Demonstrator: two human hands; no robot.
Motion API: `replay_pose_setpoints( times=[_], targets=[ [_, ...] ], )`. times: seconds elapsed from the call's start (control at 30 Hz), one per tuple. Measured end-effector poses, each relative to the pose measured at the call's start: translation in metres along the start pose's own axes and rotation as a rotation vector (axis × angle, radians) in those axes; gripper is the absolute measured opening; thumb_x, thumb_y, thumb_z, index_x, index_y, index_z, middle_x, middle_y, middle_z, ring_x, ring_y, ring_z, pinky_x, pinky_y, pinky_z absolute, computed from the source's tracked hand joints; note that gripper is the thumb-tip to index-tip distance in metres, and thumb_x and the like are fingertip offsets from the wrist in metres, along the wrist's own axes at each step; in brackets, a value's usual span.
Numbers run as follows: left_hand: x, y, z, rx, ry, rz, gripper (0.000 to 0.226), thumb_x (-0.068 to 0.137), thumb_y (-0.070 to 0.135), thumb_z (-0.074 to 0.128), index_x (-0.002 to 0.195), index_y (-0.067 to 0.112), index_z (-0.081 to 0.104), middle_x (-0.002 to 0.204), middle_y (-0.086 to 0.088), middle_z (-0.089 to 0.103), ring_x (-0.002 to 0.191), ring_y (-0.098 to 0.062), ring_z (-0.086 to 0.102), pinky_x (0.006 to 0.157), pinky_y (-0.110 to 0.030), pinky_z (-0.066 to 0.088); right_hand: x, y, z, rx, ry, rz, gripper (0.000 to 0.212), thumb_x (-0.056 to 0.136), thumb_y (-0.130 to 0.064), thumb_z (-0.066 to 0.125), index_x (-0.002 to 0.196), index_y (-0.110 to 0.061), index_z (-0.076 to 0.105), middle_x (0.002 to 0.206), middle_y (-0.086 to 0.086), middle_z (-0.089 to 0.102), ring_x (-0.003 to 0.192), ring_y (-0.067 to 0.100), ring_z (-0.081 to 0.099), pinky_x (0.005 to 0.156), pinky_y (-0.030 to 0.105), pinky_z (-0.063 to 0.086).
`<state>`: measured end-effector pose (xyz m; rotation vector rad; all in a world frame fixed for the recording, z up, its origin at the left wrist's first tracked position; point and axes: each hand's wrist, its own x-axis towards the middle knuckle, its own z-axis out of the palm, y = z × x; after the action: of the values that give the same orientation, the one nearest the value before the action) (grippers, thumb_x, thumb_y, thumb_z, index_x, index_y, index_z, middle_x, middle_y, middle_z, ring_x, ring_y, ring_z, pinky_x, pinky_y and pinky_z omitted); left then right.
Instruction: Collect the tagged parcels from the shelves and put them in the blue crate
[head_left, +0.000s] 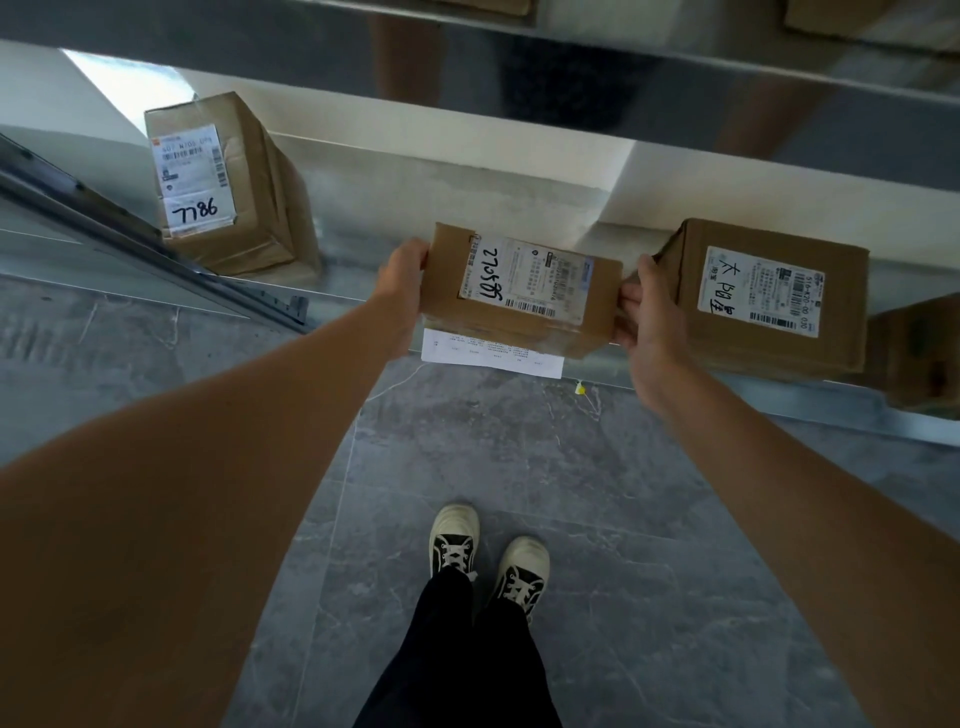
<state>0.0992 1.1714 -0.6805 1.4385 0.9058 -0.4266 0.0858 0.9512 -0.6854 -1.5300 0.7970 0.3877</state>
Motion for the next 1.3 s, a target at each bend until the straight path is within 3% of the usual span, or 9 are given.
replay_pose_setpoints(
  times=[0.13,0.23,0.37,0.43,0.53,0.73,0.9,1.03,1.3],
  targets=[
    [0.010,-0.001,0.001,0.015,0.048,0.014,0.017,0.094,0.027,0.038,0.097,0.017,0.051,0.093,0.000,0.058,0.088,-0.016,0.050,0.092,-0.031,0.039,0.012,-0.004,0.015,0.023,-0.061,-0.027,0.086,0.073,-0.071,0.052,0.141,-0.018,0.050,0.140,0.003,0.056,0.129,0.018,0.051,0.113,0.043,0.035],
    [0.014,0.003,0.004,0.027,0.111,0.009,0.021,0.099,0.029,0.037,0.089,0.020,0.053,0.086,0.002,0.060,0.079,-0.009,0.052,0.069,-0.021,0.038,0.007,-0.011,0.031,-0.019,-0.159,-0.065,0.071,0.083,-0.068,0.047,0.137,-0.023,0.053,0.136,-0.005,0.058,0.124,0.011,0.051,0.111,0.035,0.032],
    [0.017,0.009,0.000,0.025,0.216,0.063,0.028,0.099,0.027,0.033,0.076,0.022,0.047,0.075,0.004,0.055,0.072,-0.008,0.050,0.059,-0.019,0.034,0.006,-0.016,0.045,-0.057,-0.198,-0.087,0.048,0.102,-0.045,0.041,0.138,-0.015,0.047,0.096,-0.017,0.049,0.090,-0.001,0.044,0.087,0.020,0.033],
    [0.019,0.008,-0.001,0.110,0.224,0.104,0.025,0.099,0.031,0.032,0.094,0.019,0.054,0.095,-0.002,0.061,0.094,-0.016,0.058,0.072,-0.023,0.042,0.002,-0.018,0.048,-0.083,-0.180,-0.104,0.047,0.102,-0.044,0.041,0.138,-0.014,0.047,0.091,-0.017,0.046,0.087,-0.001,0.044,0.073,0.014,0.036],
    [0.012,0.000,0.008,0.417,0.408,0.327,0.052,0.098,0.038,0.035,0.145,0.018,0.032,0.150,-0.007,0.032,0.139,-0.025,0.030,0.111,-0.045,0.032,-0.005,-0.018,0.039,-0.147,-0.042,-0.196,0.055,0.098,-0.047,0.047,0.141,-0.012,0.044,0.126,-0.005,0.057,0.117,0.010,0.051,0.088,0.017,0.041],
    [-0.050,-0.009,0.090,0.389,0.340,0.929,0.043,0.092,0.017,0.042,0.134,0.007,0.045,0.134,-0.012,0.046,0.123,-0.022,0.044,0.105,-0.031,0.035,-0.001,-0.020,-0.068,-0.267,0.489,-0.587,0.043,0.093,-0.045,0.049,0.118,-0.010,0.057,0.115,0.000,0.060,0.107,0.014,0.055,0.092,0.030,0.043],
    [-0.070,-0.038,0.177,0.218,-0.056,0.426,0.051,0.102,0.036,0.034,0.150,0.020,0.027,0.154,-0.002,0.031,0.141,-0.018,0.029,0.118,-0.040,0.022,0.030,-0.013,-0.174,-0.355,0.688,-0.449,0.051,0.094,-0.037,0.051,0.133,-0.005,0.050,0.136,0.014,0.050,0.125,0.025,0.046,0.095,0.024,0.035],
    [-0.065,-0.049,0.230,0.141,-0.186,0.066,0.056,0.103,0.046,0.019,0.153,0.020,0.022,0.158,-0.002,0.023,0.146,-0.021,0.021,0.116,-0.037,0.016,0.059,0.007,-0.220,-0.328,0.461,-0.172,0.061,0.091,-0.053,0.039,0.131,-0.009,0.055,0.128,0.009,0.058,0.118,0.026,0.054,0.103,0.041,0.043],
    [-0.081,-0.079,0.256,-0.056,0.026,0.143,0.032,0.101,0.028,0.033,0.125,0.018,0.052,0.118,-0.003,0.057,0.112,-0.020,0.052,0.098,-0.034,0.040,0.041,0.027,-0.230,-0.220,0.212,-0.180,0.031,0.105,-0.027,0.031,0.122,-0.011,0.052,0.110,0.002,0.053,0.101,0.017,0.048,0.083,0.027,0.035]
  ],
)
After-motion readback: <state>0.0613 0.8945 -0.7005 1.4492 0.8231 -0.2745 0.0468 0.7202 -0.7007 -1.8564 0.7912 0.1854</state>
